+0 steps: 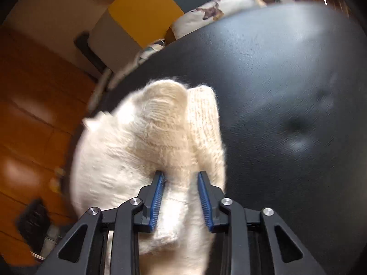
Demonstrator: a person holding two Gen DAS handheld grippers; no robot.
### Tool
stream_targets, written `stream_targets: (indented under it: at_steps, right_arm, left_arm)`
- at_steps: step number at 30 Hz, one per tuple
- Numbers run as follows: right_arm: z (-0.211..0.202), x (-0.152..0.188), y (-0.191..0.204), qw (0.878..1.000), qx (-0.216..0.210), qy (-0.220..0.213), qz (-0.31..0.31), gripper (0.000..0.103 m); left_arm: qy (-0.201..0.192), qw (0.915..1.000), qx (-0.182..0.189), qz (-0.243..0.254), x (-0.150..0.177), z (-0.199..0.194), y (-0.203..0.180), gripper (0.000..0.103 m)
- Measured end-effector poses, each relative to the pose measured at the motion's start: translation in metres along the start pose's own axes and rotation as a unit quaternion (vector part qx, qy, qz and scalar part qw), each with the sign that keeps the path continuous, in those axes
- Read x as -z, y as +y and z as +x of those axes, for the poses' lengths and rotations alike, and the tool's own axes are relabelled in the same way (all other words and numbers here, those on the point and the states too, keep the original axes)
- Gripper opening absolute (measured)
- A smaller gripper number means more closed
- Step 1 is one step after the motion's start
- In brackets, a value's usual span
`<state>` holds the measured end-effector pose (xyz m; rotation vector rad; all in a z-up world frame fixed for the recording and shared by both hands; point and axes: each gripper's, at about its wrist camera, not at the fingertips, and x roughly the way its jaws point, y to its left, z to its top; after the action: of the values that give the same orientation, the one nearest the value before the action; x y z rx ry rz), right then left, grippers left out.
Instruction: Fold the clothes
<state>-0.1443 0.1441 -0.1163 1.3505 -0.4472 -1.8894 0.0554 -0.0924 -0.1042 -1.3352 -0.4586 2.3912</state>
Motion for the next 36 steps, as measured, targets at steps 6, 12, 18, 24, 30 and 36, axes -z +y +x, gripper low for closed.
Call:
stream_targets:
  at_steps: [6,12,18,24,30,36]
  right_arm:
    - [-0.044,0.021,-0.001,0.990,-0.137,0.006,0.015,0.043]
    - [-0.032,0.041,0.023,0.988,-0.132,0.064,-0.056,0.048]
    - [-0.006,0.054,0.058,0.947,-0.189,0.215,-0.142,0.047]
    - [0.007,0.078,0.020,0.944,-0.071,0.288,-0.145,0.041]
    - [-0.026,0.077,0.000,0.969,-0.111,0.200,-0.090,0.041]
    - [-0.077,0.051,0.001,0.993,-0.069,0.063,-0.071,0.044]
  left_arm:
    - [-0.057,0.9978,0.011,0.034,-0.045,-0.033,-0.003,0.028]
    - [-0.032,0.9922,-0.022,0.119,-0.096,0.013,-0.018,0.030]
    - [-0.003,0.9812,-0.046,0.187,-0.109,0.051,-0.038,0.030]
    - [0.016,0.9760,-0.063,0.208,-0.102,0.066,-0.042,0.031]
    - [-0.020,0.9795,-0.041,0.196,-0.096,0.028,-0.043,0.033]
    - [-0.049,0.9800,-0.022,0.192,-0.061,-0.015,-0.040,0.033]
